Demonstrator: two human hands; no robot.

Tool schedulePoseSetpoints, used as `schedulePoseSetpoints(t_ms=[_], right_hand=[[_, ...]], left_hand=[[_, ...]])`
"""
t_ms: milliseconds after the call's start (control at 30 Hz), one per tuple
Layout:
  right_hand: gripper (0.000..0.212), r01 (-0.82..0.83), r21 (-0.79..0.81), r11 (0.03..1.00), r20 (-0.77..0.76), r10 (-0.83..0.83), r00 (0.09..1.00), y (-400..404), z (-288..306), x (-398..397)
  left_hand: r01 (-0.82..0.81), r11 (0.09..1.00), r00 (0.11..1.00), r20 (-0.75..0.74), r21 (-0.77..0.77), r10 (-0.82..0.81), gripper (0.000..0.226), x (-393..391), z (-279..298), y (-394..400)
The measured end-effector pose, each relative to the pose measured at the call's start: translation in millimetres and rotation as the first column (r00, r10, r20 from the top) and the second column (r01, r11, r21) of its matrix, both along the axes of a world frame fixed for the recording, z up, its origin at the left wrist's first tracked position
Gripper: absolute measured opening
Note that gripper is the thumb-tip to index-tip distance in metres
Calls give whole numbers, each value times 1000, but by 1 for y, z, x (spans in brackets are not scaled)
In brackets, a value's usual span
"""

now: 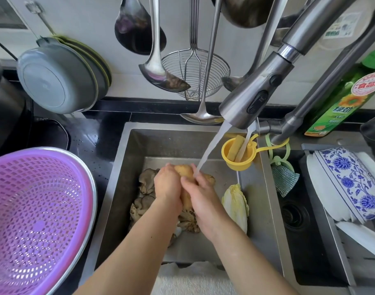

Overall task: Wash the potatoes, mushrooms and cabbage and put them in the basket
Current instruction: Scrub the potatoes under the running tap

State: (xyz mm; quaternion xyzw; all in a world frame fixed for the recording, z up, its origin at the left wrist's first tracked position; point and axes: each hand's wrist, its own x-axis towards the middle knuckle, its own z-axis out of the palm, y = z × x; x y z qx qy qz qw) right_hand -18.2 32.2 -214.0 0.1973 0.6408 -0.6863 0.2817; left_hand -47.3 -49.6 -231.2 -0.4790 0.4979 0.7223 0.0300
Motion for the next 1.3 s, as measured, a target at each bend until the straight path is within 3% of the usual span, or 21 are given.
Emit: schedulePoseSetpoints(t_ms=[67, 133, 200, 300, 367, 433, 467, 567, 633, 733, 833, 900, 933, 1000, 1067, 1200, 1300], right_hand=[[61, -9, 10, 1000, 21, 9, 1000, 1, -7, 5], [48, 29, 10, 1000, 41, -30, 999, 5, -6, 4], [25, 18, 35, 999, 33, -19, 999, 12, -5, -4], [29, -113, 87, 990, -25, 115, 993, 24, -4, -14], [25, -263, 232, 937, -133, 298, 945, 28, -4, -12], [45, -362, 392, 846, -195, 461, 866, 30, -8, -6], [58, -351, 435, 829, -200, 470, 860, 30, -10, -4], [76, -281, 565, 776, -257, 489, 833, 31, -10, -3], [84, -277, 609, 743, -266, 521, 811, 33, -10, -5], [87, -330, 573, 750, -227, 532, 816, 35, -11, -10], [79, -200, 123, 972, -227, 224, 948, 35, -18, -7], [77, -9, -126, 992, -81, -2, 997, 29, -25, -1], [81, 46, -164, 985, -14, -49, 999, 23, -28, 3], [82, 54, -62, 997, 33, -52, 998, 8, -27, 7], [67, 133, 59, 989, 70, -137, 988, -5, -26, 4], [28, 430, 73, 900, 122, -436, 892, -21, -27, -8], [23, 519, 96, 849, 154, -528, 835, -23, -21, -13]], left_hand=[[-77, 991, 997, 38, 109, 73, 39, 3, 0, 1], [-102, 979, 993, 69, 175, 91, 46, 9, 2, 5], [33, 989, 999, -26, 144, -30, 51, 14, 0, 8], [253, 967, 967, -50, 43, -251, 56, 14, 3, 3], [212, 975, 977, -28, 66, -211, 44, 8, 1, -7], [121, 991, 992, 38, 59, -123, 15, 0, -3, -14], [94, 993, 994, 46, 73, -97, 13, -1, -6, -16], [38, 963, 999, 23, 267, -45, 20, 4, -7, -21], [91, 932, 995, 8, 350, -100, 36, 13, -4, -20], [225, 930, 974, -45, 289, -222, 47, 24, -8, -12], [57, 973, 998, -47, 225, -47, 39, 27, -15, -9], [-51, 974, 997, -41, 219, 61, 27, 28, -17, -9], [-90, 973, 994, -39, 213, 101, 20, 30, -19, -8], [-137, 976, 988, -41, 168, 146, 13, 35, -18, -1], [-161, 975, 981, -83, 152, 175, 14, 41, -18, 9], [-151, 983, 980, -115, 106, 163, 17, 49, -16, 17], [-164, 961, 980, -78, 221, 185, 18, 50, -14, 14]])
